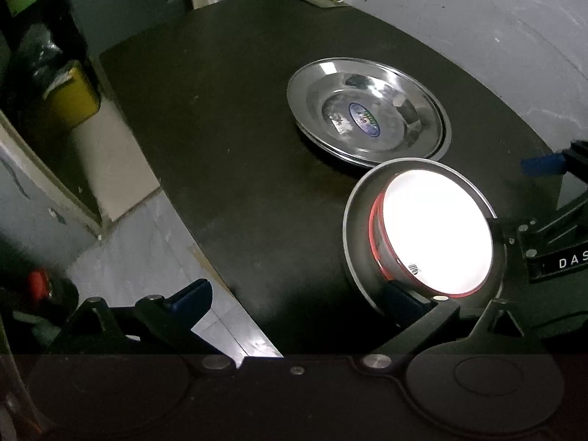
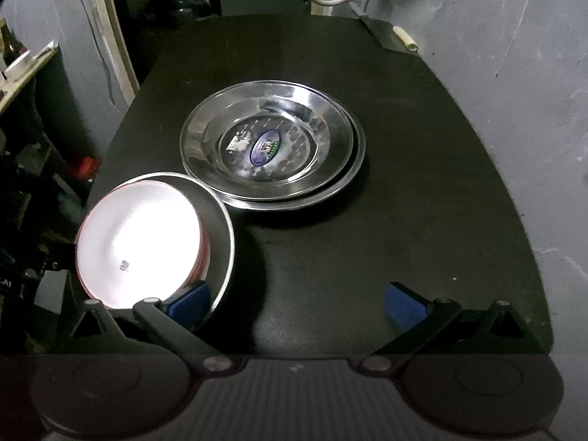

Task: Organize plates and bowls
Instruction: 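Close both grippers on the steel bowl rim and lift it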

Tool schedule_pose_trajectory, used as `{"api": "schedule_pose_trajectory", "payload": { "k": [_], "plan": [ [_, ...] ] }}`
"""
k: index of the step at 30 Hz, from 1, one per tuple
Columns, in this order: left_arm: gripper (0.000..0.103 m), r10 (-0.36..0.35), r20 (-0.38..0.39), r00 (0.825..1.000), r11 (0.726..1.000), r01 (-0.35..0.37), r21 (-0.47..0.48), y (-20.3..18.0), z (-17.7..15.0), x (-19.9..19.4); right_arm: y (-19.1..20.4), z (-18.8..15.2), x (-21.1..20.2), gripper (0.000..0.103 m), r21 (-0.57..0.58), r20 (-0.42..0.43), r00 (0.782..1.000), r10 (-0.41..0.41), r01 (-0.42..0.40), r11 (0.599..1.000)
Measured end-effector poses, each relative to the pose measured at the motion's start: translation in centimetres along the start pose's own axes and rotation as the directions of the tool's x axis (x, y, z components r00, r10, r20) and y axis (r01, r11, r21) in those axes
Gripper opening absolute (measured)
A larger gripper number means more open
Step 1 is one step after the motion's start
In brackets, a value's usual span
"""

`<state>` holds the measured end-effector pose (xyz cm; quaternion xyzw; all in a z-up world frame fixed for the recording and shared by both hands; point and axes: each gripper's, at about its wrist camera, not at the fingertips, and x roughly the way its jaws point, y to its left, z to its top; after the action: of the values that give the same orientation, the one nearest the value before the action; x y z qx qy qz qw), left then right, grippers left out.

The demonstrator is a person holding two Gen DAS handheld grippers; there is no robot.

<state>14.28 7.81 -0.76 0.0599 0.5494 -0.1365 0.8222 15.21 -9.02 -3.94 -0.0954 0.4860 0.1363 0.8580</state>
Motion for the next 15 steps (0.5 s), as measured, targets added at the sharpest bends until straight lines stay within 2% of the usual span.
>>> {"api": "schedule_pose_trajectory", "payload": {
  "k": [3,6,7,11,15],
  "plan": [
    [0.09,-0.039,-0.005,0.999,0.998,0.039,-0.041,0.3,-0.1,0.0,-0.8,0.0,0.2,0.097,0.015,-0.008,0.998,0.055,-0.055,0.998],
    [0.077,-0.1,-0.006,0.995,0.991,0.099,-0.094,0.8,-0.2,-0.1,-1.5,0.1,0.2,0.089,0.039,-0.014,0.993,0.121,-0.12,0.992],
    [0.07,-0.117,-0.003,0.993,0.988,0.116,-0.106,0.9,-0.3,-0.2,-1.6,0.1,0.2,0.084,0.043,-0.016,0.99,0.142,-0.141,0.989],
    [0.045,-0.178,0.016,0.984,0.974,0.179,-0.142,0.9,-0.4,-0.4,-1.5,0.3,0.1,0.078,0.023,-0.021,0.984,0.179,-0.179,0.984],
    [0.029,-0.208,0.026,0.978,0.967,0.209,-0.147,0.6,-0.4,-0.7,-1.2,0.4,0.0,0.066,0.001,-0.023,0.978,0.208,-0.208,0.978]
  ]
}}
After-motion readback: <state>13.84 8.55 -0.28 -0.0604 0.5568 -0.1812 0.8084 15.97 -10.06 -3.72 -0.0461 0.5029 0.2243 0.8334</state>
